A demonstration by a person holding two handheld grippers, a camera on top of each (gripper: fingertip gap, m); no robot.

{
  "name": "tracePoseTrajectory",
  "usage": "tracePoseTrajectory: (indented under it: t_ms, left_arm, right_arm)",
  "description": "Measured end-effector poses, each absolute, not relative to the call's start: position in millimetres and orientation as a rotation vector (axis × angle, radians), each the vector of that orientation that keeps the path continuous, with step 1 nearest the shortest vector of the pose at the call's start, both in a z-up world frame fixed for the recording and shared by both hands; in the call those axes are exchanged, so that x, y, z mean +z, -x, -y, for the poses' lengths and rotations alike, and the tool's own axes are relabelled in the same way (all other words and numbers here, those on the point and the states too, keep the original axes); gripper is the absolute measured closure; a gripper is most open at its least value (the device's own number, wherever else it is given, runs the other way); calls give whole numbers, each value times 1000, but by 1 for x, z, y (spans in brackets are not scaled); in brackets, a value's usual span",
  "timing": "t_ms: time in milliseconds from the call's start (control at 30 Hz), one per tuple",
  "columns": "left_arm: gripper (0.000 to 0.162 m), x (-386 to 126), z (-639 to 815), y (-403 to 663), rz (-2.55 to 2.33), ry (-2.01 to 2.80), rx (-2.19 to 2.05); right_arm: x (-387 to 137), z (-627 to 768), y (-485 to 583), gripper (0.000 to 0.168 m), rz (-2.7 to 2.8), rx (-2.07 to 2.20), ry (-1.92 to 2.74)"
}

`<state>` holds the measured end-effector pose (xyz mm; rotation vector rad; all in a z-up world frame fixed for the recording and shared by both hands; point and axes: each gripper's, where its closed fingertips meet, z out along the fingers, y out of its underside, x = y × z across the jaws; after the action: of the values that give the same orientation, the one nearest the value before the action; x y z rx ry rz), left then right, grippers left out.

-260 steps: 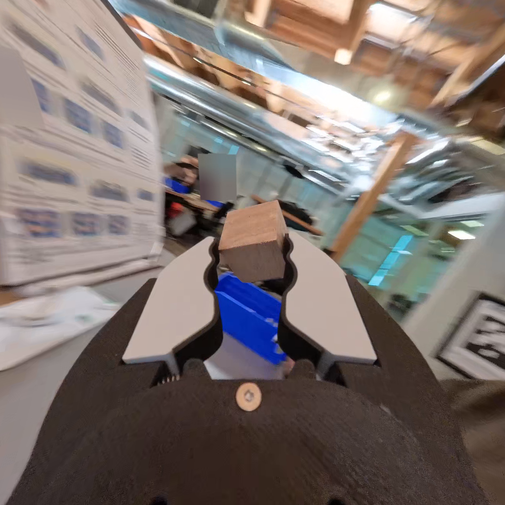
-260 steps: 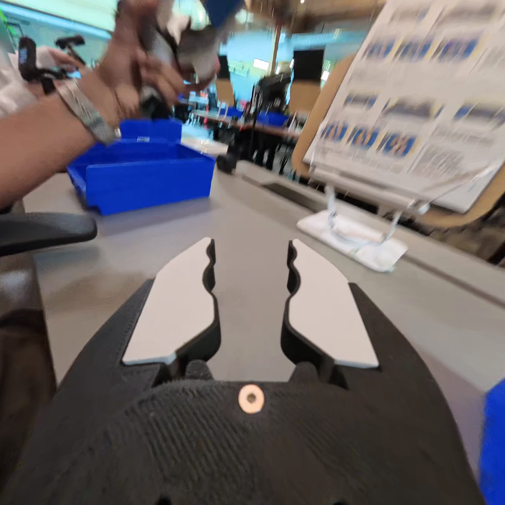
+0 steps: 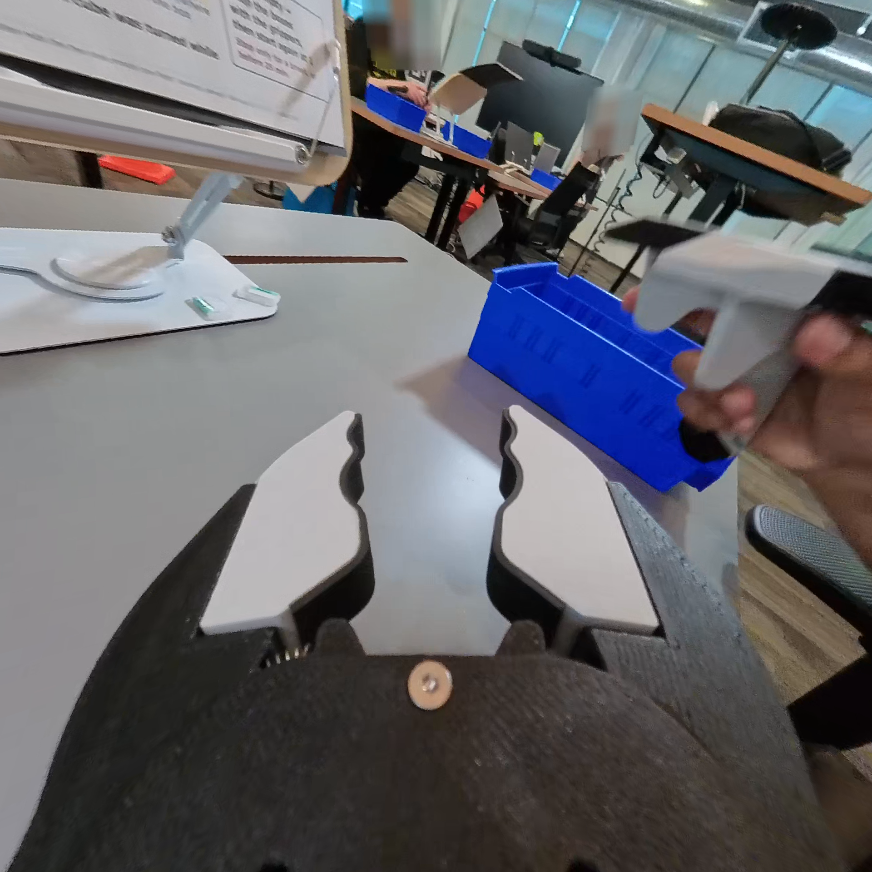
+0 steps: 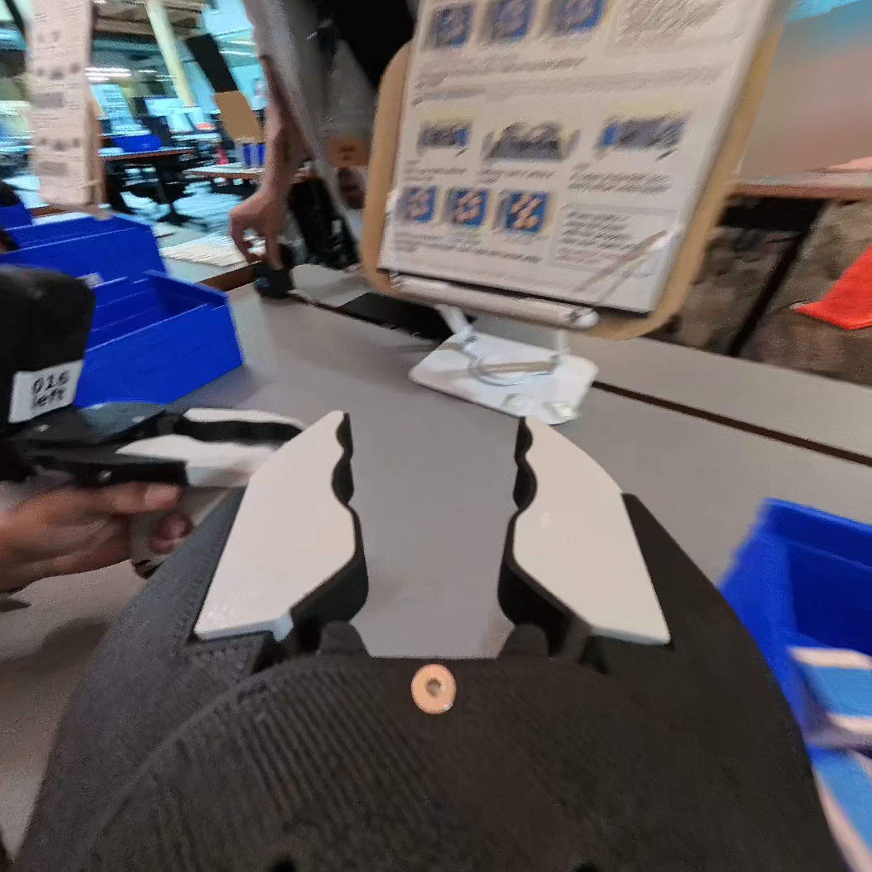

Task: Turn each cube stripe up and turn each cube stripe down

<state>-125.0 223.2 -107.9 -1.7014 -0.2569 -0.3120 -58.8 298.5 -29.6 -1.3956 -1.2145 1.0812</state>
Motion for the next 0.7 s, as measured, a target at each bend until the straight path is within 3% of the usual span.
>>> tracePoseTrajectory:
  t_ms: [133, 267, 500, 700]
  left_arm:
    - [106, -114, -240, 113, 196, 1735, -351]
    - [106, -115, -255, 100, 146, 1745, -384]
    - [107, -118, -272, 79, 63, 1770, -416]
    - [106, -122, -277, 71, 26, 1788, -424]
  right_arm:
    - [8, -373, -4, 97, 1062, 885, 1452]
    - [13, -451, -88, 95, 852, 696, 1558]
    - [-75, -545, -233, 92, 709, 211, 1847]
    - [-142, -541, -248, 102, 741, 426, 2082]
